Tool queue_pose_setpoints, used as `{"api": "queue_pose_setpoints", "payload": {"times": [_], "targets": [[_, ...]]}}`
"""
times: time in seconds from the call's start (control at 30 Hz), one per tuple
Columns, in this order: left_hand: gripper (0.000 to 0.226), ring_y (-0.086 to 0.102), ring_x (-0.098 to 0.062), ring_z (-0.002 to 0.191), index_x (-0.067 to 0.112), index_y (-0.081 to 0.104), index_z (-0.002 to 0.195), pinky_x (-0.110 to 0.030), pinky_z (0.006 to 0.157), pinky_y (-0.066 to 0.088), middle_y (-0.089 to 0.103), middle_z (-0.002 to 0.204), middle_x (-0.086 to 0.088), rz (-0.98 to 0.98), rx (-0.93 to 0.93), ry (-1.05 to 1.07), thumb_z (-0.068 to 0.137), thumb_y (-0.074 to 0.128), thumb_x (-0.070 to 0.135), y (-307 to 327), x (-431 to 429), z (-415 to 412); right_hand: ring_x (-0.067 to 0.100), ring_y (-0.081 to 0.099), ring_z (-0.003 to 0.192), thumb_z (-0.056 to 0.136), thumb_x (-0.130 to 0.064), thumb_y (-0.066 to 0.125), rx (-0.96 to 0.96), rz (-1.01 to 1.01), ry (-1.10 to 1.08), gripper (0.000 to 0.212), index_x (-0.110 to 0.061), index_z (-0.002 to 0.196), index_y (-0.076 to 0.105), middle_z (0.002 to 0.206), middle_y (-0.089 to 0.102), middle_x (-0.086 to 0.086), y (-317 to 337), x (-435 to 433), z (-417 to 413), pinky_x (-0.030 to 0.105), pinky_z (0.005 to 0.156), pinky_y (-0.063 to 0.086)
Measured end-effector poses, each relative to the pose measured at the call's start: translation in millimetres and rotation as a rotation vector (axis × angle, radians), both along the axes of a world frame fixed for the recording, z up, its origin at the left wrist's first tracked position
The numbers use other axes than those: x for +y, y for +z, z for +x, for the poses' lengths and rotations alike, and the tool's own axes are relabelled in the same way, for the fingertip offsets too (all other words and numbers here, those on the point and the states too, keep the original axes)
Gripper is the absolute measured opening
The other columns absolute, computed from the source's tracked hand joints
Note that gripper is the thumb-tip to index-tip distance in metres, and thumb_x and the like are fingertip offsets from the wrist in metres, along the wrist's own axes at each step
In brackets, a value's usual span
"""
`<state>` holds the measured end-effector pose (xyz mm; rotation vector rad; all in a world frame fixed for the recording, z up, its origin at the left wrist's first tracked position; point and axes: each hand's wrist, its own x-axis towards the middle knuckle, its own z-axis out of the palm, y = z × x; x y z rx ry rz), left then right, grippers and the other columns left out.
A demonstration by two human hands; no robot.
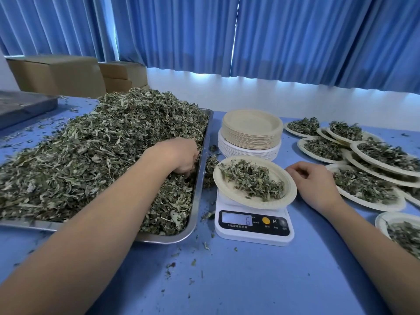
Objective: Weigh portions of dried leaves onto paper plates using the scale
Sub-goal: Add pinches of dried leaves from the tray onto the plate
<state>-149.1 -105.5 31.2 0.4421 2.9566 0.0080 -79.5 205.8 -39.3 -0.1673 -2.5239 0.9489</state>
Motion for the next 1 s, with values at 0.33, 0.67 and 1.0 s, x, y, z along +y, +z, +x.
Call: {"api": "queue_pose_setpoints", "payload": {"times": [0.33,0.67,1.0], "targets": [[0.026,0.062,-0.031,0.085,0.018,0.063,0.096,-0.043,0.078,0.053,0.063,0.098,-0.005,0.188,0.265,0.111,0.083,0.056,-0.004,5,7,7,0.023,0.069,0.076,0.095,-0.022,0.064,-0.004,-0.023,0.003,0.018,-0.025,0.082,0.076,0.076,0.075,-0.001,0,0,0,0.031,0.067,0.050],[0.028,0.055,-0.022,0.063,0.015,0.064,0.108,-0.032,0.063,0.052,0.051,0.086,-0.004,0.225,0.127,0.091,0.085,0.062,0.000,-5,10,-2,0.020,0.069,0.076,0.095,-0.022,0.064,-0.007,-0.033,0.009,0.017,-0.025,0.082,0.076,0.077,0.075,-0.002,0,1,0,0.029,0.066,0.050],[0.034,0.058,-0.022,0.068,0.014,0.059,0.110,-0.029,0.049,0.043,0.054,0.096,-0.006,0.210,0.127,0.074,0.080,0.059,-0.003,-3,13,6,0.021,0.067,0.072,0.095,-0.021,0.063,-0.011,-0.030,0.021,0.018,-0.024,0.082,0.075,0.073,0.074,-0.002,0,2,1,0.027,0.061,0.045]]}}
